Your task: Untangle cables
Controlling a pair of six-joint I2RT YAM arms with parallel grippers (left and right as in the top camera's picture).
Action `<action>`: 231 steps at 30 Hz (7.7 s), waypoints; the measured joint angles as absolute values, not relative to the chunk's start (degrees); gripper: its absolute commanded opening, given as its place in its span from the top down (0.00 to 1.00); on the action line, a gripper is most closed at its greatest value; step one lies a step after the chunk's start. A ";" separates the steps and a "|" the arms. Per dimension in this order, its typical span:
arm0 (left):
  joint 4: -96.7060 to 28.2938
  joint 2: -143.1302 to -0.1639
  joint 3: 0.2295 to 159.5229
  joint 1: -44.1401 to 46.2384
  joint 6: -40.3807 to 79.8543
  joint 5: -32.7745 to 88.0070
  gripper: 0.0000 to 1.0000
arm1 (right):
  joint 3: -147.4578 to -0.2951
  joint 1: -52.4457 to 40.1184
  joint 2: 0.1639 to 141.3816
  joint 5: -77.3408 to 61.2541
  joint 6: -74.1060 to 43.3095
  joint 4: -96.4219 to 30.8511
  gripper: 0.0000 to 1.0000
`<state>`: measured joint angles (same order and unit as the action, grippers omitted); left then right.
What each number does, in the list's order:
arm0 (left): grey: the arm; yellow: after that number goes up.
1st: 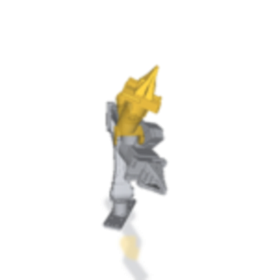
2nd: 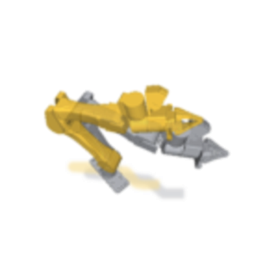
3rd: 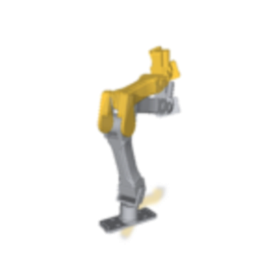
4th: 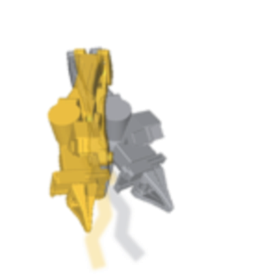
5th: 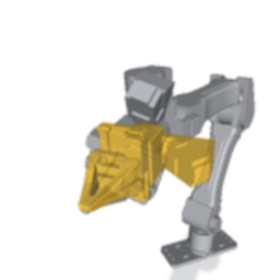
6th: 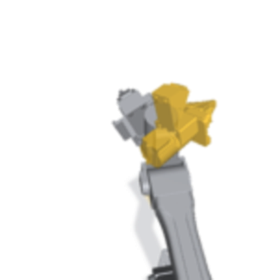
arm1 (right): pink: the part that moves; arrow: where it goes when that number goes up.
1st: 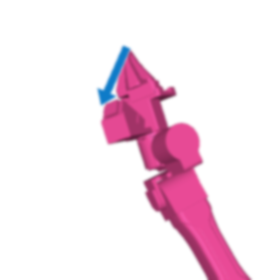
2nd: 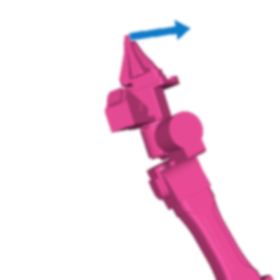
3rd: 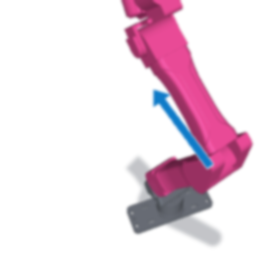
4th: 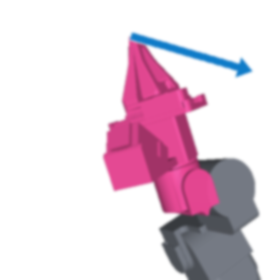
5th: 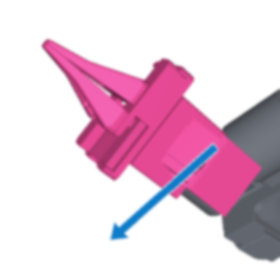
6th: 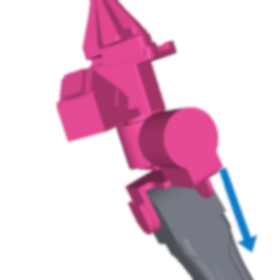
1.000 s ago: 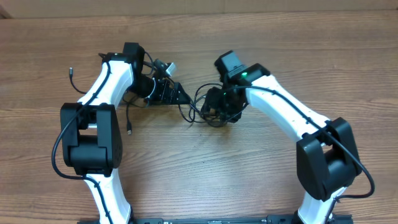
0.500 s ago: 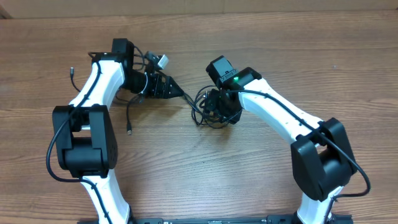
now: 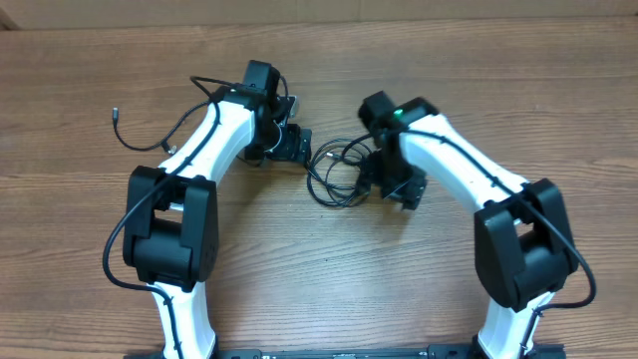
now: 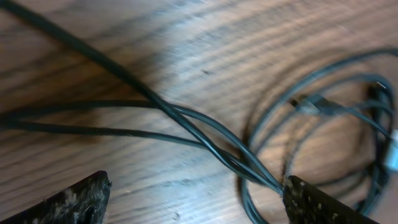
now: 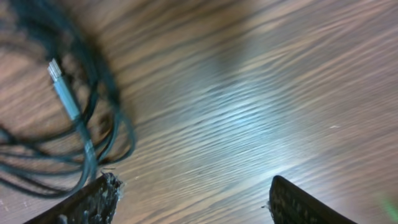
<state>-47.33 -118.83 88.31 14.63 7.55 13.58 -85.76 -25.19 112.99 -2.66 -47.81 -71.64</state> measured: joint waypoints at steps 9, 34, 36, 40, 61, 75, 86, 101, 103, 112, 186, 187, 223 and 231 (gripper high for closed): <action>-42.83 -118.83 85.30 14.61 11.66 8.08 0.12 | -86.52 -25.96 112.99 -6.72 -48.73 -66.11 0.51; -41.47 -118.83 84.66 15.22 11.94 9.50 0.03 | -77.73 -35.92 112.90 1.58 -81.62 -54.96 0.48; -41.47 -118.83 84.66 15.42 11.94 9.69 0.03 | -76.07 -35.92 112.90 1.89 -81.91 -54.83 0.48; -41.01 -118.83 84.66 15.40 11.94 9.85 0.04 | -73.25 -35.92 112.49 1.89 -82.37 -55.22 0.45; -52.07 -119.92 88.95 15.40 7.07 20.10 0.25 | -70.81 -34.94 111.26 -1.10 -79.22 -62.41 0.40; -46.87 -120.05 85.41 22.94 15.20 21.82 0.48 | -70.70 -34.89 111.15 -2.02 -79.22 -61.08 0.40; -41.98 -120.01 82.59 23.62 26.94 16.01 0.66 | -70.70 -34.89 111.15 -2.76 -79.22 -60.01 0.40; -37.87 -119.15 80.51 23.57 30.79 9.78 0.96 | -70.65 -34.89 111.15 -4.05 -78.30 -59.22 0.67; -40.10 -119.15 81.10 23.24 30.04 10.04 0.96 | -70.65 -34.79 111.18 -4.56 -75.66 -59.68 0.78; -46.04 -119.83 83.74 15.81 26.81 10.70 0.96 | -75.85 -31.51 111.28 -6.26 -64.12 -62.72 0.96; -49.71 -119.94 83.96 -2.35 8.80 37.74 0.96 | -72.93 -24.99 111.28 3.14 -53.95 -49.15 0.00; -50.06 -119.92 83.96 -2.35 10.96 34.72 0.96 | -72.93 -24.71 111.28 2.98 -53.98 -49.54 0.00; -48.71 -119.94 84.05 9.15 11.09 23.14 0.96 | -76.71 -15.05 115.35 7.27 -44.23 -71.72 0.00; -49.15 -119.94 84.05 5.54 10.50 21.37 0.96 | -76.79 -12.49 115.63 16.34 -47.88 -76.07 0.00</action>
